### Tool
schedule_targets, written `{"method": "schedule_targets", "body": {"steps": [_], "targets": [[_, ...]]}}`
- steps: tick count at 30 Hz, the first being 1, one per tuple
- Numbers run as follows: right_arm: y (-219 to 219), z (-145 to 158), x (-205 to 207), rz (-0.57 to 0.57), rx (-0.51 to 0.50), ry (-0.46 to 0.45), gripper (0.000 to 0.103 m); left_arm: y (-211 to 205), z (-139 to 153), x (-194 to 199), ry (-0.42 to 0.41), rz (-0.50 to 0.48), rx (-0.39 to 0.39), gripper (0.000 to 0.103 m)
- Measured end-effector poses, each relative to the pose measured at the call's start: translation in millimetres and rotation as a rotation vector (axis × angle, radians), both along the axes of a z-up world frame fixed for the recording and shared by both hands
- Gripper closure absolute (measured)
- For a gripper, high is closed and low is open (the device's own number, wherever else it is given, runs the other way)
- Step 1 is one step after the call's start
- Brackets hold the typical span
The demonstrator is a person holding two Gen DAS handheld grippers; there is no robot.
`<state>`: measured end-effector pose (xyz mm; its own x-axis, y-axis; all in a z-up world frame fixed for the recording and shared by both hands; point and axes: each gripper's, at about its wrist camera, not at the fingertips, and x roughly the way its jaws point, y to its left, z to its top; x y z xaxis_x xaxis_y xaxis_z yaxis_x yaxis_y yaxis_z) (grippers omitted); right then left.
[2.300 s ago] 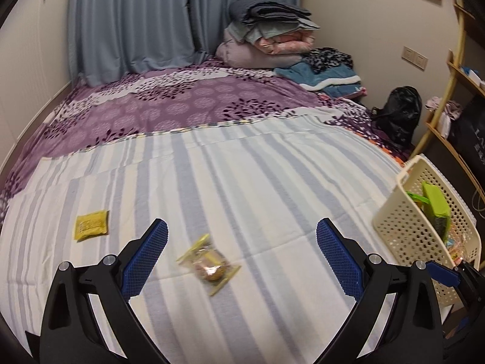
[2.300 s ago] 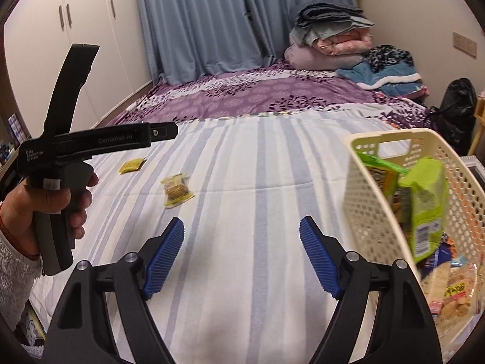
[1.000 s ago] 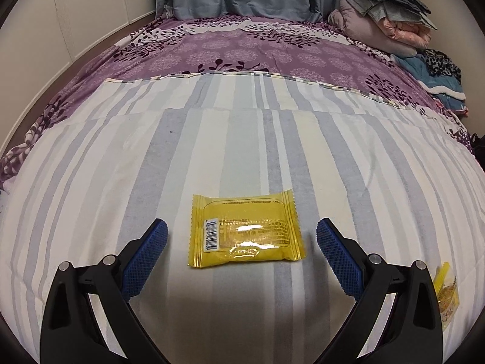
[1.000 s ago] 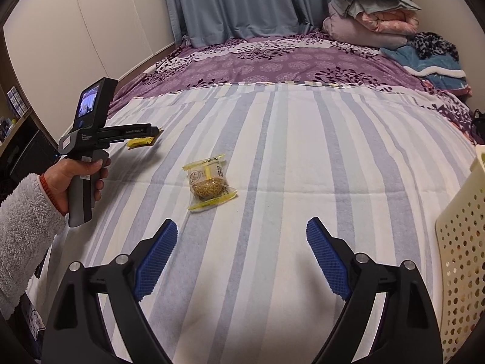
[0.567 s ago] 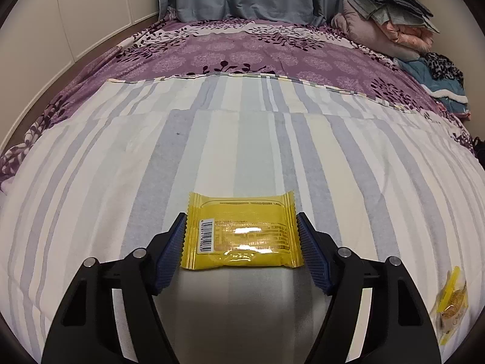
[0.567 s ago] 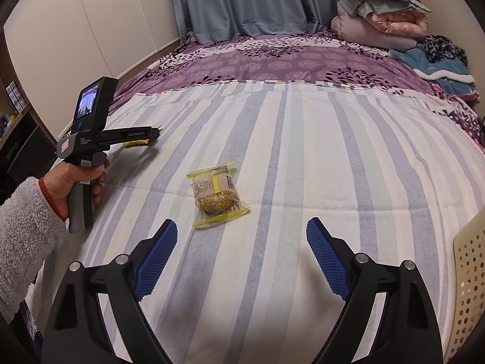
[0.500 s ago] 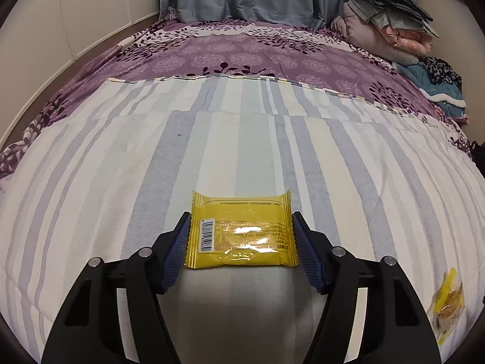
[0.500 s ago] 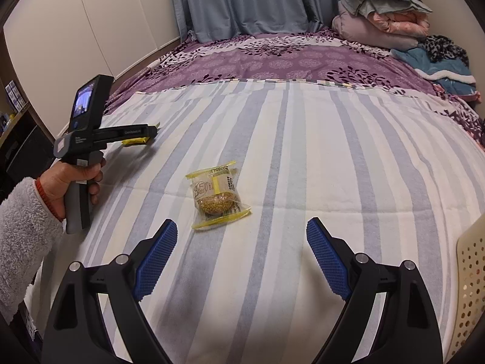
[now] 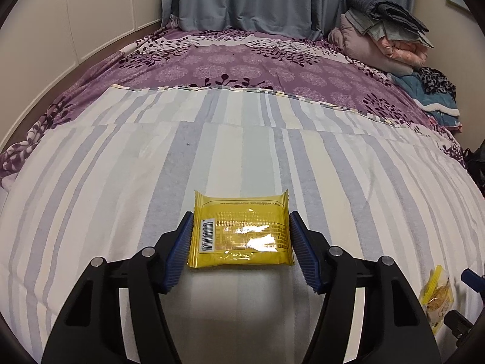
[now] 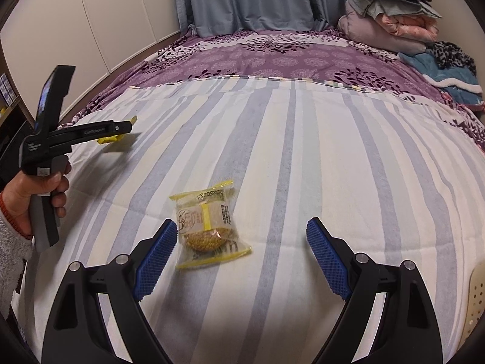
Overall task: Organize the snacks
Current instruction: 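Grasp the clear-wrapped pastry with the right tool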
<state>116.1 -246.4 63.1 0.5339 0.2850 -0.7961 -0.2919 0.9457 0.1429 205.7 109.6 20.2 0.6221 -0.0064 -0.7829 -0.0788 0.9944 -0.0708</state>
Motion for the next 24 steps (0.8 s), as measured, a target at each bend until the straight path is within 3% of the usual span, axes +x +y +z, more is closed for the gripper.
{"method": "schedule_targets", "body": {"steps": [6,12,14,16,24], "targets": [[15.7,-6.4,6.5,0.047,-0.029,0.004,0.022,-0.3,8.2,-9.3,-0.019,0.0,-0.015,0.039],[23.8,-11.1,11.8,0.061,-0.06,0.008,0.039,-1.0,16.7,-17.9,-0.03,-0.005,-0.019,0.039],[23.7,-10.4,12.5,0.056,-0.065,0.005,0.054,-1.1,19.1,-21.1,-0.032,-0.003,-0.024,0.039],[21.0,-9.8,11.8,0.05,-0.063,0.006,0.062,-1.9,21.4,-24.3,-0.034,-0.003,-0.029,0.039],[5.3,-2.0,-4.9,0.033,-0.032,0.015,0.063,-12.4,35.0,-38.6,-0.053,-0.022,-0.043,0.039]]}}
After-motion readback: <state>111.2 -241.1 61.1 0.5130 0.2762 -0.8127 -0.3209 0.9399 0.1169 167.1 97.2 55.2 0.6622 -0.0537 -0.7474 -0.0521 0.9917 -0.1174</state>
